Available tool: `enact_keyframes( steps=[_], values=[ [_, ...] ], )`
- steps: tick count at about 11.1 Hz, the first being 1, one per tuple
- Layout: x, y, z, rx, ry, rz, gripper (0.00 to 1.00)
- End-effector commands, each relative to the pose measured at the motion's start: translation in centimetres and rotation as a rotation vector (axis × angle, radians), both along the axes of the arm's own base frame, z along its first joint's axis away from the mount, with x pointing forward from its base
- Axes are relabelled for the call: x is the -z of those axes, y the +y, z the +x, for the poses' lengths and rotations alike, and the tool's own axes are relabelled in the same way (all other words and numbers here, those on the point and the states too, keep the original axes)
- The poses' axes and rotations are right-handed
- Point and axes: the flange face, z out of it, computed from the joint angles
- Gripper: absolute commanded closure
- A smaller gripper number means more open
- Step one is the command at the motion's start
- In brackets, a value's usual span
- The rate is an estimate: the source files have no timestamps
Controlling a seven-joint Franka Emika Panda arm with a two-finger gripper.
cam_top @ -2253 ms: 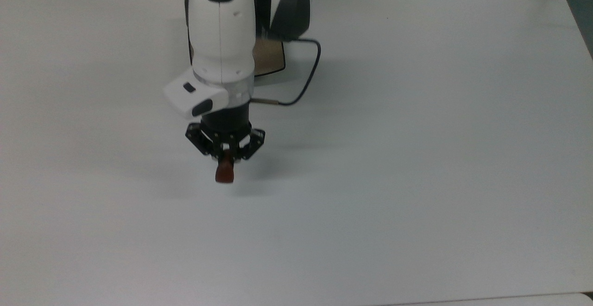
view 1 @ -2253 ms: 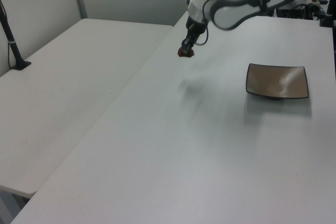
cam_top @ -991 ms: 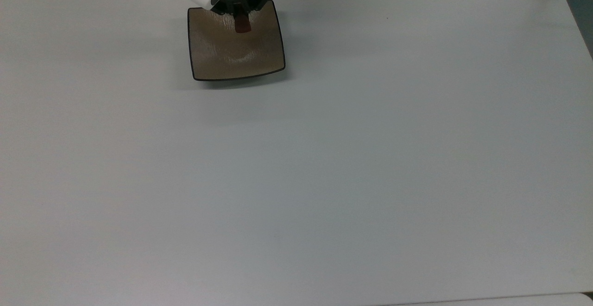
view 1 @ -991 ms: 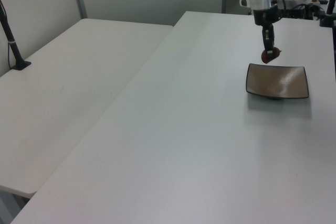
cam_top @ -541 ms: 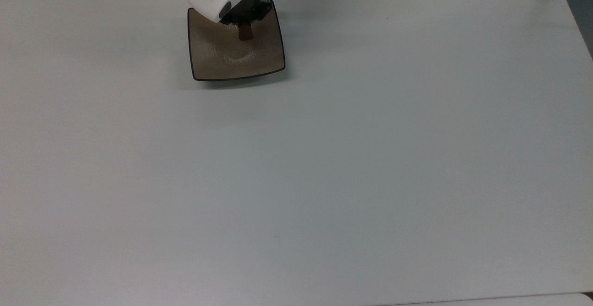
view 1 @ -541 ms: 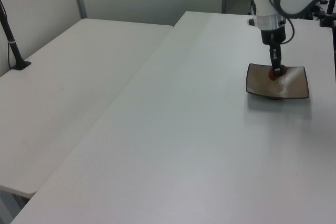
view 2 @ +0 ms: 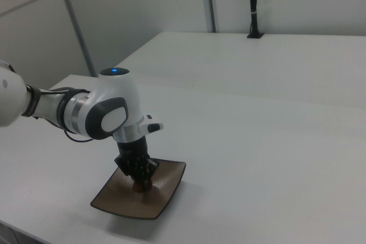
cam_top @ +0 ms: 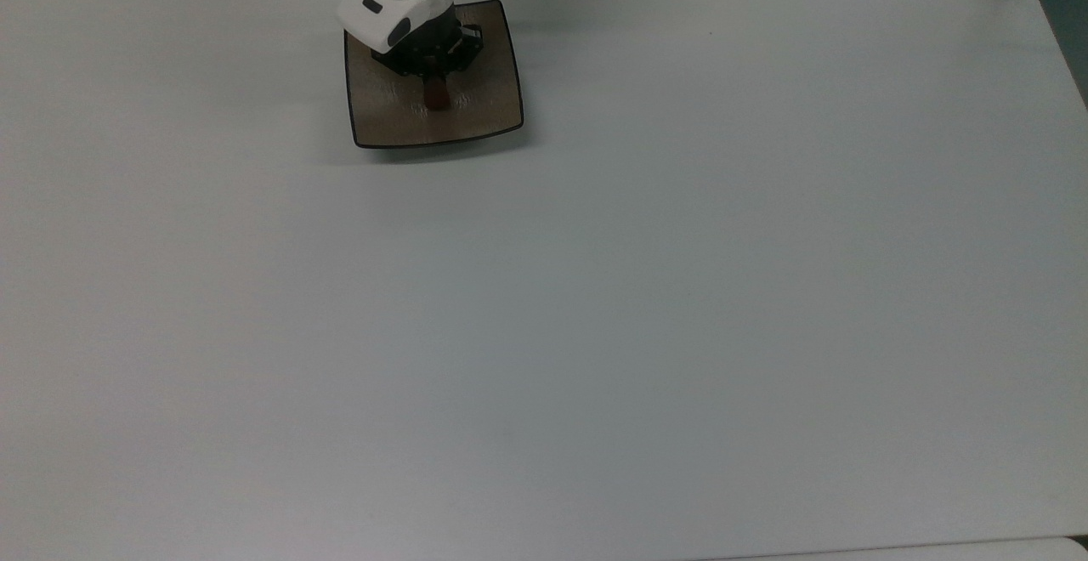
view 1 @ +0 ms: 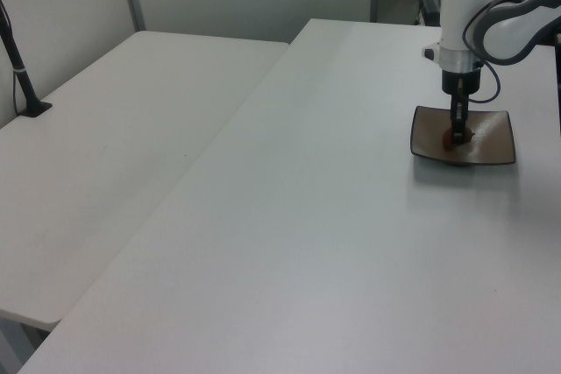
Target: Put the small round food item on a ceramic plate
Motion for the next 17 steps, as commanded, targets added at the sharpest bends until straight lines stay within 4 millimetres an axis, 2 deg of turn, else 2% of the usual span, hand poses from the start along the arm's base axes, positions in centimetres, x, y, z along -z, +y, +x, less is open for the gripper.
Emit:
enact_keyframes(
  steps=[1,3,4,6,8,12,14,17],
  values=[
    [-0.2,-0.5,-1.2,-0.023,-0.033,0.000,0.77],
    [0.0,-0.6,-1.4,-0.022,0.002,0.000,0.34],
    [0.0,-0.6,-1.7,-0.023,0.028,-0.002,0.22],
    [-1.1,-0.6,-1.3,-0.019,0.047,-0.001,0.00],
    [-4.2,-0.5,0.4,-0.007,0.032,-0.003,0.00],
    [-14.8,1.6,5.5,0.021,-0.128,0.010,0.00],
    [-18.7,3.8,6.3,-0.006,-0.157,0.015,0.00],
    [-25.6,4.9,7.1,0.075,-0.133,0.050,0.00]
  ],
)
